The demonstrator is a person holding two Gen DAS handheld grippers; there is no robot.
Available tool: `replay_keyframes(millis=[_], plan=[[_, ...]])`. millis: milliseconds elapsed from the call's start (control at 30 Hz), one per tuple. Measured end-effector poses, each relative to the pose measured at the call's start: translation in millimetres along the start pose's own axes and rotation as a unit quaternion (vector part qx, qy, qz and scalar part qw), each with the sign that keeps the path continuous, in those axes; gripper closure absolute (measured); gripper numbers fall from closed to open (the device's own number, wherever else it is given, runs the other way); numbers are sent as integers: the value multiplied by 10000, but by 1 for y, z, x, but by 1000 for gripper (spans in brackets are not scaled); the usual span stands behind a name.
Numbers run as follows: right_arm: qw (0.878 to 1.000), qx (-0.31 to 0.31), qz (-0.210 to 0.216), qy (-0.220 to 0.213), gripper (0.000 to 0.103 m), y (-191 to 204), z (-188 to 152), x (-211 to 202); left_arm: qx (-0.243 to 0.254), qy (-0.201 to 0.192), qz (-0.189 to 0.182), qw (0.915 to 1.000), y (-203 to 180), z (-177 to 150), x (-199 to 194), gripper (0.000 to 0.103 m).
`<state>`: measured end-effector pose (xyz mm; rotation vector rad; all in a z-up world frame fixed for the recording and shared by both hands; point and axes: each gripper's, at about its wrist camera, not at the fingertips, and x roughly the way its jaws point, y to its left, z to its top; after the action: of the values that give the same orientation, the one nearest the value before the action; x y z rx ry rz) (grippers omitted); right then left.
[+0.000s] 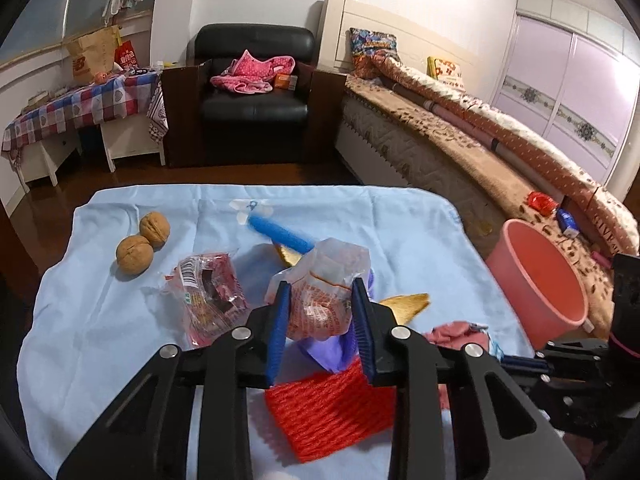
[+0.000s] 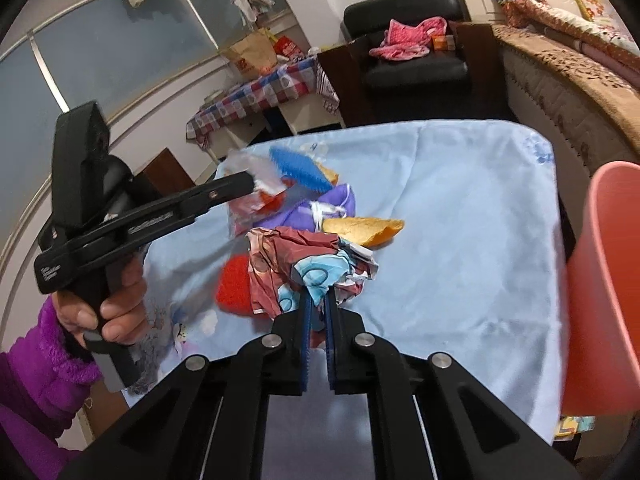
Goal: Collect trash
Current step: 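Grasp the clear plastic bag with the left gripper while the right gripper grasps the patterned cloth, then carry the clear bag and patterned cloth over the pink bucket with both grippers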
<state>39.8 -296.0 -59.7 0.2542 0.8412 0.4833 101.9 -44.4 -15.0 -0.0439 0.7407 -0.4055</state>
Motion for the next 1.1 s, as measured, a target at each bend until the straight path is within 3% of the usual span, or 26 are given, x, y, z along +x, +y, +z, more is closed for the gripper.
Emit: replay_keyframes(millis=[367, 1100], plan=[[9968, 380, -367, -603, 97, -27, -1, -52, 18, -154, -416, 9990, -37, 5, -29, 73], [9706, 1087, -1506, -1529, 97, -107, -7, -136, 820, -65, -1115, 9903, -159, 25, -12, 73]])
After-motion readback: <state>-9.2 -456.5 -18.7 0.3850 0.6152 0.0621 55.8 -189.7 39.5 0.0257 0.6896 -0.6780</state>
